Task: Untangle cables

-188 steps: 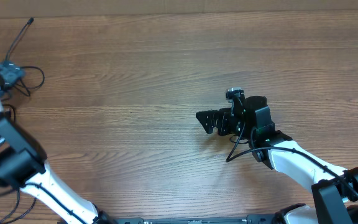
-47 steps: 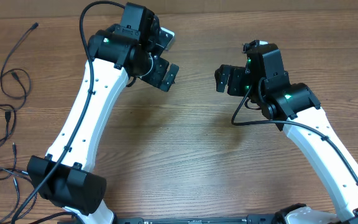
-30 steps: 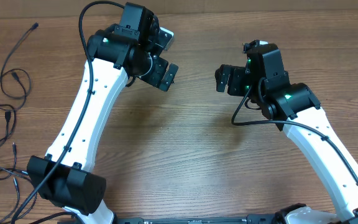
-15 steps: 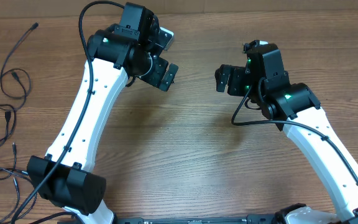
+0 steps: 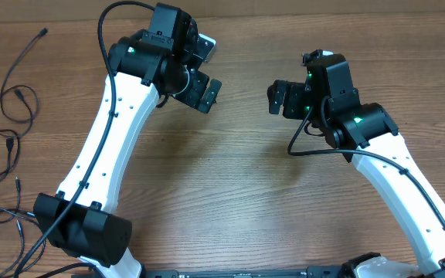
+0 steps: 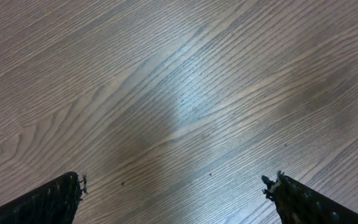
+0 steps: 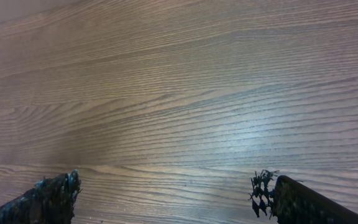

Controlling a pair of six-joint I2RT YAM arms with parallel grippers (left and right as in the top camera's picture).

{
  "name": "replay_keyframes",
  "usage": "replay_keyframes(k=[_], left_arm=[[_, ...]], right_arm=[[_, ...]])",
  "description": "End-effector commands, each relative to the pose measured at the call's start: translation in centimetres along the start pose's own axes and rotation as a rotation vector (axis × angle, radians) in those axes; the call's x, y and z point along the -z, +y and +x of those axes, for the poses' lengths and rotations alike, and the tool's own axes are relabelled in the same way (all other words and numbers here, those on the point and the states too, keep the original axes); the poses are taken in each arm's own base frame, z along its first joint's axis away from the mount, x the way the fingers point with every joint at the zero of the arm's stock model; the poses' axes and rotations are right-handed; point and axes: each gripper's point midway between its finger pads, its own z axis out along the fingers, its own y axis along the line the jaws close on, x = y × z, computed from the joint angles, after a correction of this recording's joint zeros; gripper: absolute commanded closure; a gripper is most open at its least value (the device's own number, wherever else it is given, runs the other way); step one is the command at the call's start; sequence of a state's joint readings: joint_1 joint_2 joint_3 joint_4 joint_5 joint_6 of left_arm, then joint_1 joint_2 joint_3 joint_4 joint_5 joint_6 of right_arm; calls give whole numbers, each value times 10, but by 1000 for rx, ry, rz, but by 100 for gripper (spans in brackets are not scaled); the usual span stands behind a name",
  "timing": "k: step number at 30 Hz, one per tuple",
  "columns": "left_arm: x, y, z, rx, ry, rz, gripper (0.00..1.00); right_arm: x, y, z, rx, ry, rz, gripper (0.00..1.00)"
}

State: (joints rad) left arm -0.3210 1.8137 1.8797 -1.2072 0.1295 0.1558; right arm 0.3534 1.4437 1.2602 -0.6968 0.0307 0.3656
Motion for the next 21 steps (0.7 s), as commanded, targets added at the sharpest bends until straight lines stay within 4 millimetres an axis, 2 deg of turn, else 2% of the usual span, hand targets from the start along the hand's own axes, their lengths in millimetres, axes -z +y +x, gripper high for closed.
replay_keyframes(k=[1, 21], left_arm=[[7, 0, -2, 19, -20, -9, 0], [5, 1, -2, 19, -16, -9, 0]], right_arm=[[13, 3, -13, 1, -47, -9, 0], [13, 3, -13, 1, -47, -9, 0]])
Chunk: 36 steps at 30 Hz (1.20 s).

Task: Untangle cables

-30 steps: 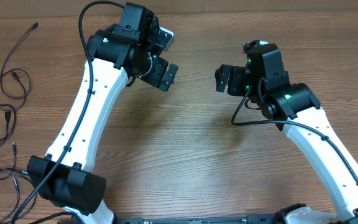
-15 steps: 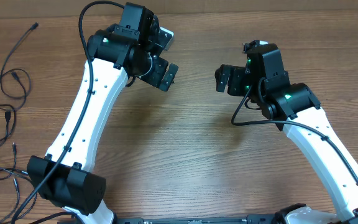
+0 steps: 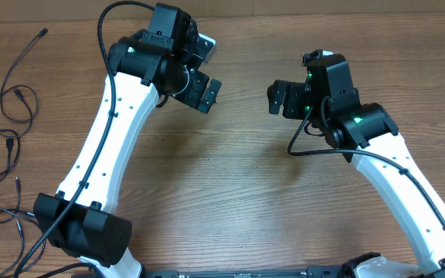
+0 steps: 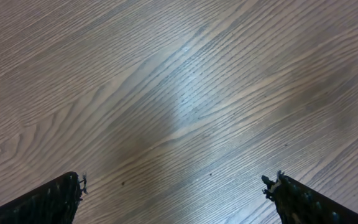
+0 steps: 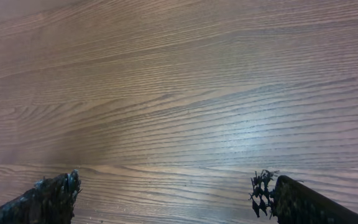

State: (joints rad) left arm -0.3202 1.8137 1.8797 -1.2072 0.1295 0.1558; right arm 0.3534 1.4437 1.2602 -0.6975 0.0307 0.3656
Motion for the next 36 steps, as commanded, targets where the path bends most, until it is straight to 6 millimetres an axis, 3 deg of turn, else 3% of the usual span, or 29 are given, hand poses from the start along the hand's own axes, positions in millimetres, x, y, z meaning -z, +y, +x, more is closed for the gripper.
replay_keyframes(k=[1, 6, 10, 16, 20, 22, 27, 32, 36], left_arm=[[5, -1, -2, 16, -15, -6, 0], [11, -8, -4, 0, -29, -3, 0], [30, -15, -10, -21, -86, -9, 1], [81, -21, -24, -48, -246, -47, 0], [123, -21, -23, -55, -346, -85, 0], [154, -24, -23, -69, -433, -97, 1], [201, -32, -19, -82, -562, -102, 0], [236, -36, -12, -92, -669, -116, 0], [249, -38, -7, -99, -753, -126, 0]], right_arm=[[13, 3, -13, 1, -48, -10, 0], [13, 3, -13, 1, -48, -10, 0], [13, 3, -13, 1, -48, -10, 0], [13, 3, -13, 1, -48, -10, 0], [13, 3, -13, 1, -48, -10, 0], [13, 3, -13, 1, -48, -10, 0], [13, 3, -13, 1, -48, -10, 0], [13, 3, -13, 1, -48, -10, 0], [13, 3, -13, 1, -48, -10, 0]])
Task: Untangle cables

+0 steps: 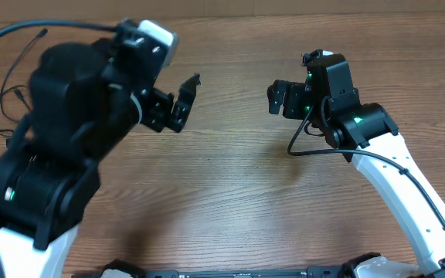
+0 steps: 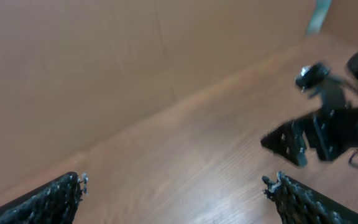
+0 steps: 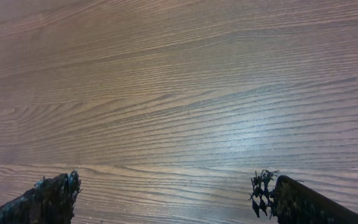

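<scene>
The thin black cables [image 1: 6, 99] lie at the table's far left; my raised left arm hides most of them. That arm looms large and blurred in the overhead view. The left gripper [image 1: 178, 102] is high above the table, open and empty, tilted to look across the table. In the left wrist view the left gripper [image 2: 176, 202] faces my right gripper [image 2: 316, 134]. The right gripper [image 1: 278, 99] hangs over the middle right of the table. It is open, and the right wrist view shows only bare wood between the right gripper's [image 3: 166, 199] fingers.
A brown wall [image 2: 104, 68] stands behind the wooden table's [image 1: 230, 193] far edge. The right arm's own black lead [image 1: 307, 148] loops beside its wrist.
My left arm has risen towards the overhead camera and shifted left. Its wrist camera now looks across at the wall and the right gripper, no longer down at wood. The right arm has not moved.
At both earlier moments both grippers hung open over bare wood mid-table, apart from the cables at the left edge. Nothing changed between those moments. Now the left arm is lifted high, still open and empty.
</scene>
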Controlling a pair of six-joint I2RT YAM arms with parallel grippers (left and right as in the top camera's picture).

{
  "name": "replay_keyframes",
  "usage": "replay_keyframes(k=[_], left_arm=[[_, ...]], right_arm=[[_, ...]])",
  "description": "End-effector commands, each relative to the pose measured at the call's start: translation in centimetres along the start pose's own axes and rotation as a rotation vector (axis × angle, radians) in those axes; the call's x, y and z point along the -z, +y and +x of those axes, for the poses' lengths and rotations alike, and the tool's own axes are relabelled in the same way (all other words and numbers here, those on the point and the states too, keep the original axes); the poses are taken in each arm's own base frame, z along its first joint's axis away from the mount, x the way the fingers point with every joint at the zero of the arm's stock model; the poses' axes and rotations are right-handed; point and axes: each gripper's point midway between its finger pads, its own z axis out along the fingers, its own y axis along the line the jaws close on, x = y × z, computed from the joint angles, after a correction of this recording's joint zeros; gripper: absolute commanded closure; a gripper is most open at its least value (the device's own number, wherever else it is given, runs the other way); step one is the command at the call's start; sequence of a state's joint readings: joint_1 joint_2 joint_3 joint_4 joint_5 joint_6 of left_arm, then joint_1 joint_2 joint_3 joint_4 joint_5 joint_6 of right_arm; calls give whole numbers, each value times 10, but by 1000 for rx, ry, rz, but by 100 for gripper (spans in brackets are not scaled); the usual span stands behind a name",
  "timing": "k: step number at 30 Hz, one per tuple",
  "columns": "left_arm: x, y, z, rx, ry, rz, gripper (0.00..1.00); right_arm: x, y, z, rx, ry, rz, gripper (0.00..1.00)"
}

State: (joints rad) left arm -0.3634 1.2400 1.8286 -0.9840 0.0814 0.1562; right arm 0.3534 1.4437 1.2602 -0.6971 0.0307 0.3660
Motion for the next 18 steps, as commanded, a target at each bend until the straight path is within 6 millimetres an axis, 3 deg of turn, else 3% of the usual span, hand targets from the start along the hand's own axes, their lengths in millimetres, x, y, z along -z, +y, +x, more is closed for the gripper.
replay_keyframes(k=[1, 5, 10, 18], left_arm=[[9, -2, 4, 10, -47, -7, 1], [7, -2, 5, 5, -164, 5, 0], [2, -5, 1, -49, -431, 55, 1], [14, -13, 47, -130, -708, 8, 0]], right_arm=[[13, 3, -13, 1, -47, -10, 0], [13, 3, -13, 1, -47, -10, 0], [13, 3, -13, 1, -47, -10, 0], [13, 3, -13, 1, -47, -10, 0]])
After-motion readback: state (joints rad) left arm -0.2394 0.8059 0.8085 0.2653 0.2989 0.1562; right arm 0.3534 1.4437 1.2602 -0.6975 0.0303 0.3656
